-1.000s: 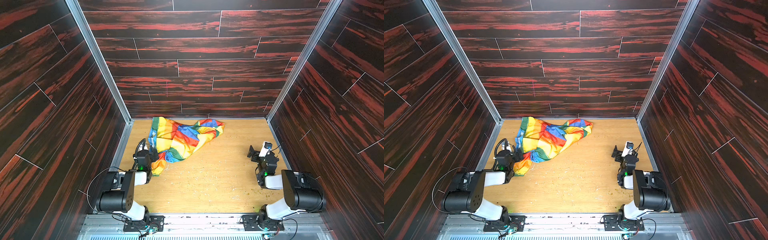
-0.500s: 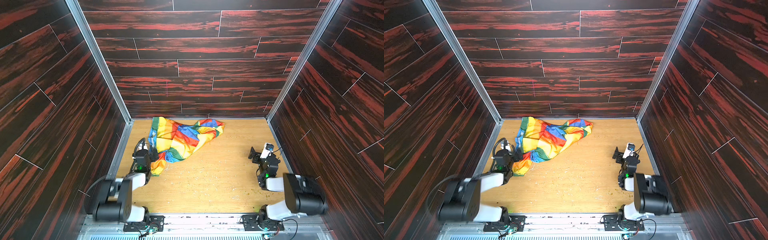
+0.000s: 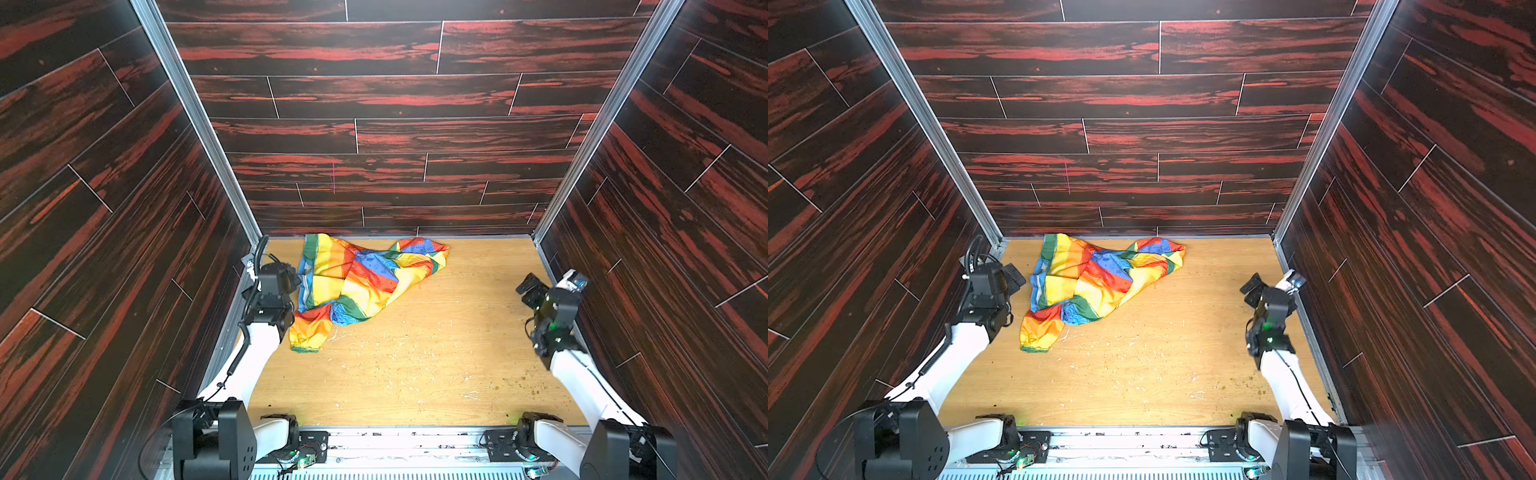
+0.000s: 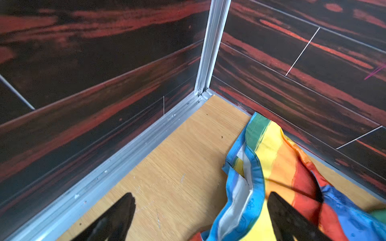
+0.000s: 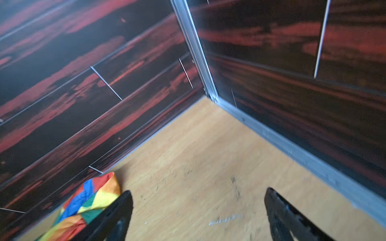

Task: Unzip the jacket
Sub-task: Flatten out the jacket at the center of the board.

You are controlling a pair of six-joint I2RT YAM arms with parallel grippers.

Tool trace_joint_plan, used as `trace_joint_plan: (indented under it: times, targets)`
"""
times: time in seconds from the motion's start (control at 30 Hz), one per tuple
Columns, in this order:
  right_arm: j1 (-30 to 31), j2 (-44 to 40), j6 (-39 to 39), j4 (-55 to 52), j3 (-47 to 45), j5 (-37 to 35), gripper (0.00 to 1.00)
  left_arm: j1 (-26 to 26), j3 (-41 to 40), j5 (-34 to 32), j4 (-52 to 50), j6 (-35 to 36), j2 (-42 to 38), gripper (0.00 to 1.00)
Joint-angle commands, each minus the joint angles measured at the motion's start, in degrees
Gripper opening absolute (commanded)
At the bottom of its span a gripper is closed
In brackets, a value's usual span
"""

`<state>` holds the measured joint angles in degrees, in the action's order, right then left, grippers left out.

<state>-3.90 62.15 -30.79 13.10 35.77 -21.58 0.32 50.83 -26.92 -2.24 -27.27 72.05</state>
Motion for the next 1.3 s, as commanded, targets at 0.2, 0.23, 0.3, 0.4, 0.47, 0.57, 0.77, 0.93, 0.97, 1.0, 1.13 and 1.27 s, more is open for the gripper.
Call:
trace_joint_plan:
  times: [0.2,0.23,0.3,0.4,0.47,0.57,0.77,0.93,0.97,1.0,1.13,1.27]
  targets:
    - [3.22,7.17,-7.37,-13.71,9.33,30.34,0.99,-0.01,16.24,14.01,-17.97,-0.38,14.06,1.0]
    - [5.15,8.6,-6.77,-14.57,10.85,31.82,0.99,0.03,17.26,15.51,-17.93,0.12,15.47,1.0]
    - [9.72,10.59,-5.06,-17.03,13.69,33.03,0.99,0.45,20.19,16.29,-20.12,0.94,18.73,1.0]
    - [16.61,13.57,-2.02,-19.66,18.25,37.37,0.99,2.14,25.69,18.39,-22.5,1.49,24.43,0.95]
    - [22.27,13.8,0.51,-21.11,21.1,36.52,0.99,3.27,29.92,19.62,-22.74,2.96,28.76,0.93]
    - [31.63,14.3,5.94,-24.6,26.5,31.53,0.99,4.48,37.6,21.82,-24.32,4.93,36.4,0.92]
    - [41.29,14.11,10.78,-25.67,32.5,24.16,0.99,6.1,51.28,28.78,-26.3,5.46,48.74,0.87]
    - [42.46,13.41,12.96,-26.02,35.65,24.64,0.99,6.63,59.54,29.18,-24.39,7.26,56.47,0.87]
    - [42.56,13.07,13.43,-25.8,35.77,24.55,0.99,6.78,61.76,29.27,-24.76,7.79,58.16,0.87]
    - [42.58,12.76,13.69,-25.6,35.93,24.36,0.99,6.8,63.63,28.82,-25.15,8.25,59.58,0.87]
    - [42.61,11.94,14.58,-26.51,38.31,23.18,0.99,6.98,74.85,28.46,-28.08,10.08,67.48,0.87]
    - [42.57,12.31,15.31,-26.64,39.97,23.13,0.99,7.06,89.65,28.05,-34.97,11.01,76.72,0.86]
